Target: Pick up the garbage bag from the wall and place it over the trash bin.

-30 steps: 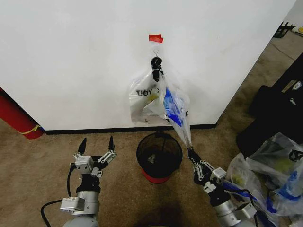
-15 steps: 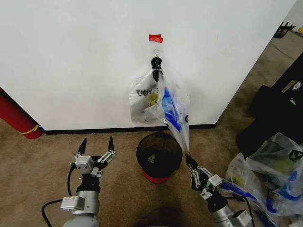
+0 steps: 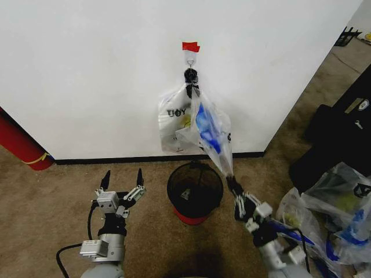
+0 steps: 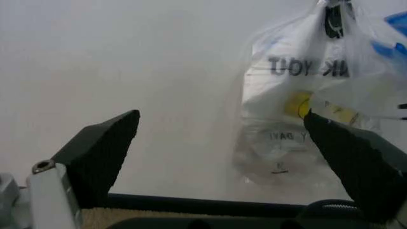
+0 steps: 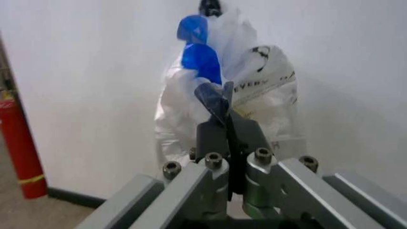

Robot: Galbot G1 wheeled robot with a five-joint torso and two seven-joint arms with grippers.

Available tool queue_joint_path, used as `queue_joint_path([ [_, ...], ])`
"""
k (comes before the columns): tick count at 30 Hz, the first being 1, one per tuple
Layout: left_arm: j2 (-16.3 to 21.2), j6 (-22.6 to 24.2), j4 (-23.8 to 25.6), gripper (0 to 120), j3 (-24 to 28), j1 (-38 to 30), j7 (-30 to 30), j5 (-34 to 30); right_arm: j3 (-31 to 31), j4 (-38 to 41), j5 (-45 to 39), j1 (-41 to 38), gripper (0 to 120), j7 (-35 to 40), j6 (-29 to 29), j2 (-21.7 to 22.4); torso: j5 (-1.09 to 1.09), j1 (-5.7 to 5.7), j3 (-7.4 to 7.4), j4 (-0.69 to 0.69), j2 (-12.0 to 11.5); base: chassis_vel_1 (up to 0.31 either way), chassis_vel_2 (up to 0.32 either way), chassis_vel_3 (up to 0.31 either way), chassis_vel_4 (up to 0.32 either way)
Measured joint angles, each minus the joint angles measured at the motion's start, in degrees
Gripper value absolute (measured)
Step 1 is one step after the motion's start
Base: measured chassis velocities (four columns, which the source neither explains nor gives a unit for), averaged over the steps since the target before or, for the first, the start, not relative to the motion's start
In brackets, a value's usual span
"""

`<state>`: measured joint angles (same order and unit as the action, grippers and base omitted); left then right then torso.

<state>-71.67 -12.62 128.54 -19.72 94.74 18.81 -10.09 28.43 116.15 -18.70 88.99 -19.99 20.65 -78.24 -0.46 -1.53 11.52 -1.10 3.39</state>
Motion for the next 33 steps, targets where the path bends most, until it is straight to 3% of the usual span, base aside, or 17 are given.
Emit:
queue_joint_path([
  [11, 1.4, 0.4, 0.7, 100, 1.4, -0.9, 0.0, 0.1, -3.0, -1.8, -5.7, -8.8, 0, 9.6, -8.2, 3.0, 0.0, 0.0, 0.0, 0.0, 0.0, 0.0, 0.0, 0.0, 0.0],
  [19, 1.2, 0.4, 0.5, 100, 2.1, -1.2, -0.1, 0.1, -3.2, -2.6, -5.2, -10.4, 0, 11.9, -9.9, 4.0, 0.01, 0.0, 0.0, 0.01, 0.0, 0.0, 0.0, 0.0, 0.0],
  [27, 1.4, 0.4, -0.1, 100, 2.5, -2.4, -0.1, -0.8, 0.5, -0.2, 5.9, -3.2, 3, 10.2, -7.5, 5.8, 0.0, 0.0, 0.0, -0.02, 0.0, 0.0, 0.0, 0.0, 0.0],
  [33, 1.5, 0.3, -0.4, 100, 2.9, -2.8, -0.1, -1.1, 4.6, 1.2, 16.3, 4.0, 22, 10.8, -2.6, 6.8, 0.0, 0.0, -0.01, -0.01, 0.0, 0.0, 0.0, 0.0, 0.0],
])
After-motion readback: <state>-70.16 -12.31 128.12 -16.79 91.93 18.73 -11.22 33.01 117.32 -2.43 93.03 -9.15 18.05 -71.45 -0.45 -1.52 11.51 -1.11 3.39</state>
